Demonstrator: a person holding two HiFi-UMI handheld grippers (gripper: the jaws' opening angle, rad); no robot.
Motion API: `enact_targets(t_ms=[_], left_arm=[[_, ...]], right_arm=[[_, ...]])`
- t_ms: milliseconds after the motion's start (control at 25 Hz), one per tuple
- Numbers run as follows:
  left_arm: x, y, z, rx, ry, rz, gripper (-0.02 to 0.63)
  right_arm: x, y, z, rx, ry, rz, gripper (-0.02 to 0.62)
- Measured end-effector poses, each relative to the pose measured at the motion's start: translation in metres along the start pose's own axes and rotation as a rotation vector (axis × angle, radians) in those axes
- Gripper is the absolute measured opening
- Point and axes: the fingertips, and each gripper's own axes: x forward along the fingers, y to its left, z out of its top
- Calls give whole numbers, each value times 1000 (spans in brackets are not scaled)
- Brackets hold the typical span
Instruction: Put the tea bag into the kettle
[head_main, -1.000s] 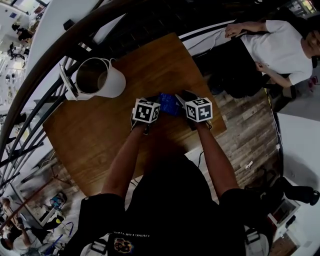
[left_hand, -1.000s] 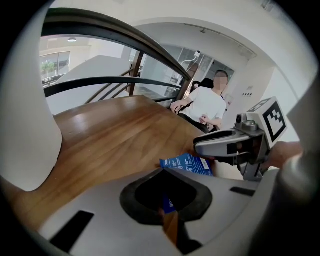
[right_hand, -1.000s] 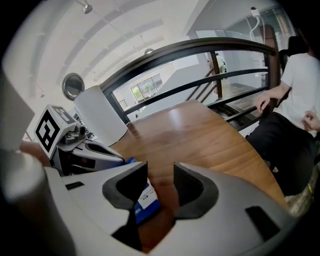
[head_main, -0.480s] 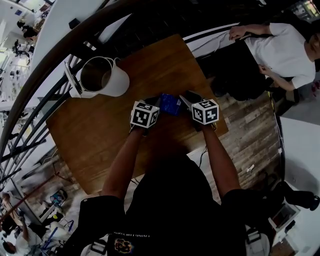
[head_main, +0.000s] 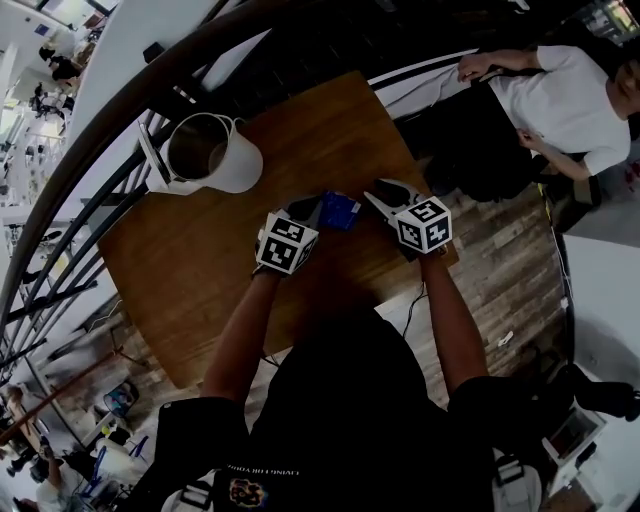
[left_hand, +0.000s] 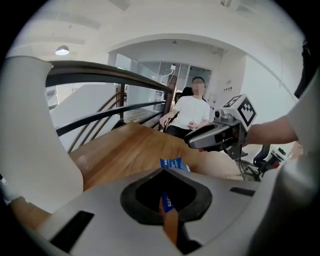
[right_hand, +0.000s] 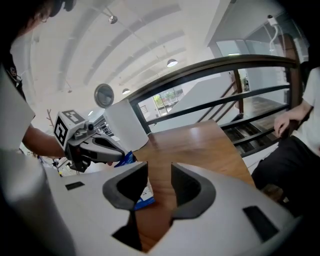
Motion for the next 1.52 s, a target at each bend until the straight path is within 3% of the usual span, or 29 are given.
enact_targets(t_ms=[160,360,840,1520], left_arm=[[-10,-1,4,40,-32,18,2],[-25,-7,9,99,-65,10,2],[-54,-11,16,229,-107,-57,2],[-77,-10,29,260,-144,-51,2]], right_arm=[[-3,19,4,-89,11,61,147],[-2,36,9,-158,2,107,79],[23,75,15,-315,82,240,60],[29,95,24,-386,99,259,55]])
